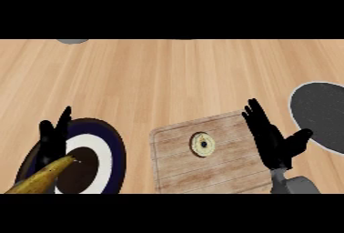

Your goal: Pick the cupcake from the cutting board and place it in the pan

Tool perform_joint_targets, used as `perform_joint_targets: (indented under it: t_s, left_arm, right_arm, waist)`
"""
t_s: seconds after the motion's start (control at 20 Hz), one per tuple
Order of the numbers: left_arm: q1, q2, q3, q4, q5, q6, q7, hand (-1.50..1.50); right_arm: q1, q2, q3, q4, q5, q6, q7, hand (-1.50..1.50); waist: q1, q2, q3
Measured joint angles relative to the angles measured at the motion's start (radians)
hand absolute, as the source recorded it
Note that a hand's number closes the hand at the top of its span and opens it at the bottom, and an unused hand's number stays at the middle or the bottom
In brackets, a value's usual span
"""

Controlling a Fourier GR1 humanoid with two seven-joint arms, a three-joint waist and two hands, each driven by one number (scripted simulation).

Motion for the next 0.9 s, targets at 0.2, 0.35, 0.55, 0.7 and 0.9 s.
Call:
perform_joint_targets:
  t_s: [0.2,0.35,0.55,0.7,0.9]
  left_arm:
    - [0.356,0.255,-0.031,-0.175,-0.096,-0.022,0.075,0.0]
    - [0.445,0.336,-0.028,-0.263,-0.113,-0.041,0.064,0.0]
    - [0.29,0.258,-0.058,-0.378,-0.084,-0.096,0.0,0.0]
    - [0.167,0.195,-0.08,-0.407,-0.065,-0.127,-0.003,0.0]
    - [0.023,0.139,-0.078,-0.378,-0.043,-0.168,0.031,0.0]
  right_arm:
    - [-0.106,-0.047,0.028,0.04,0.047,0.02,0.087,-1.5]
    - [-0.174,-0.121,0.079,0.064,0.13,0.042,0.139,1.5]
    - [-0.252,-0.218,0.161,0.1,0.327,0.001,0.16,-1.5]
    - [-0.272,-0.177,0.199,0.126,0.422,-0.094,0.173,-1.5]
    - [-0.302,-0.164,0.264,0.109,0.507,-0.096,0.267,-1.5]
  waist:
    - [0.044,-0.034,0.074]
    - [0.042,-0.044,0.067]
    - [-0.004,-0.032,0.036]
    - [-0.022,-0.024,0.035]
    - [-0.024,-0.022,0.035]
